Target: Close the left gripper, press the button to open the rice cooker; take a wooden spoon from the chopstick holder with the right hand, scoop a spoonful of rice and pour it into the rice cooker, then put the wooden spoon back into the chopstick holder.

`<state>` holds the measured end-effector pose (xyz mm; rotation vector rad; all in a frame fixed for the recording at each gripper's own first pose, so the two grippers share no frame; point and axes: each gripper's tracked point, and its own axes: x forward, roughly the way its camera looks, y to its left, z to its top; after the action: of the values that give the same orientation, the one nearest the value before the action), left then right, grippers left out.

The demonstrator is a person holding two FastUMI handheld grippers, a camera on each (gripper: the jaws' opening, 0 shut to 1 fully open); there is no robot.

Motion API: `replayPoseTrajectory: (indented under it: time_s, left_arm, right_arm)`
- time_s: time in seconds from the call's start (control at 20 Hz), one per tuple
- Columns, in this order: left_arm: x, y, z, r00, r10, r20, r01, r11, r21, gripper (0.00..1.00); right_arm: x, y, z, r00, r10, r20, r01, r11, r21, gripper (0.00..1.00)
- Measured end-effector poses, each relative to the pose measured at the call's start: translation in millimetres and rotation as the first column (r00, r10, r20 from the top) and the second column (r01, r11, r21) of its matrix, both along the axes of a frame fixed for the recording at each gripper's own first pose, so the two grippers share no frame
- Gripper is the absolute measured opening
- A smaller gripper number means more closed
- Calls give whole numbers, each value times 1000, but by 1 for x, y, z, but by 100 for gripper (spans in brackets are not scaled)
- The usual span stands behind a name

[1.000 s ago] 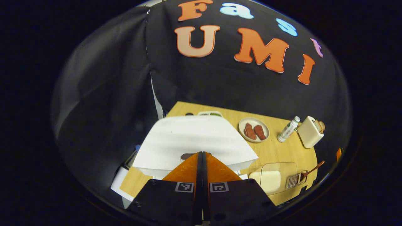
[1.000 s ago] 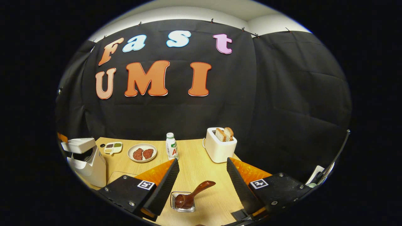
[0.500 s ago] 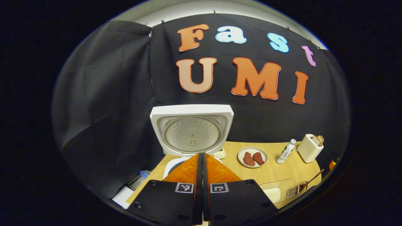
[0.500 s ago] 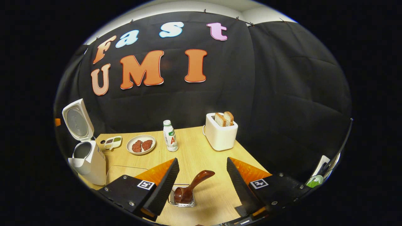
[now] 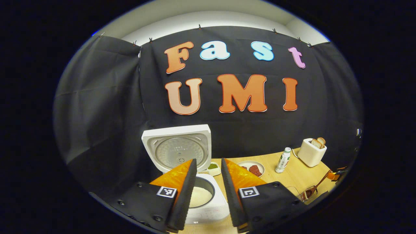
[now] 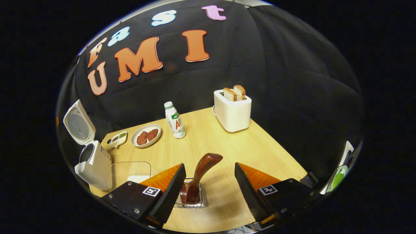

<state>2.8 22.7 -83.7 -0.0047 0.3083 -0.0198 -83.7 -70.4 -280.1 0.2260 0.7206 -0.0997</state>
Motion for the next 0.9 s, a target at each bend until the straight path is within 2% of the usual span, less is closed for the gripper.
replayPoseTrajectory:
  time_s: [0.05, 0.1, 0.15, 0.2, 0.35, 0.4, 0.55, 0.65, 0.75, 0.8, 0.9]
  left_arm:
    - [-3, -3, 3, 1000, 2, 6, -2, 1000, 9, 61]
    - [-7, -6, 3, 1000, 3, 7, -3, 1000, 12, 73]
    - [-11, -9, 4, 1000, 9, 5, -9, 1000, 11, 76]
    - [-15, -11, 3, 1000, 16, 1, -16, 1000, 11, 73]
    - [-27, -16, 2, 999, 43, -16, -43, 999, 12, 73]
    - [-31, -18, -1, 998, 53, -25, -52, 998, 21, 77]
    - [-43, -24, -6, 996, 84, -44, -81, 995, 51, 77]
    - [-50, -33, -9, 993, 97, -62, -93, 994, 59, 73]
    - [-54, -43, -16, 992, 97, -81, -92, 994, 61, 73]
    - [-57, -49, -20, 992, 90, -89, -85, 995, 60, 73]
    - [-55, -61, -24, 993, 63, -99, -57, 997, 60, 73]
  right_arm:
    - [3, 1, -5, 1000, 8, -10, -8, 1000, 16, 94]
    - [6, 1, -12, 1000, 16, -22, -15, 999, 34, 93]
    - [10, 3, -18, 999, 22, -34, -20, 998, 56, 92]
    - [12, 4, -24, 999, 30, -44, -26, 996, 83, 90]
    - [18, 9, -43, 994, 64, -94, -49, 987, 150, 85]
    - [21, 10, -47, 992, 72, -102, -54, 985, 165, 84]
    - [31, 16, -50, 991, 95, -89, -72, 969, 237, 76]
    - [28, 23, -51, 988, 128, -84, -99, 953, 287, 61]
    - [29, 33, -50, 984, 165, -66, -137, 941, 311, 48]
    - [27, 34, -49, 983, 173, -58, -146, 939, 310, 32]
    - [22, 37, -44, 983, 178, -51, -154, 939, 308, 24]
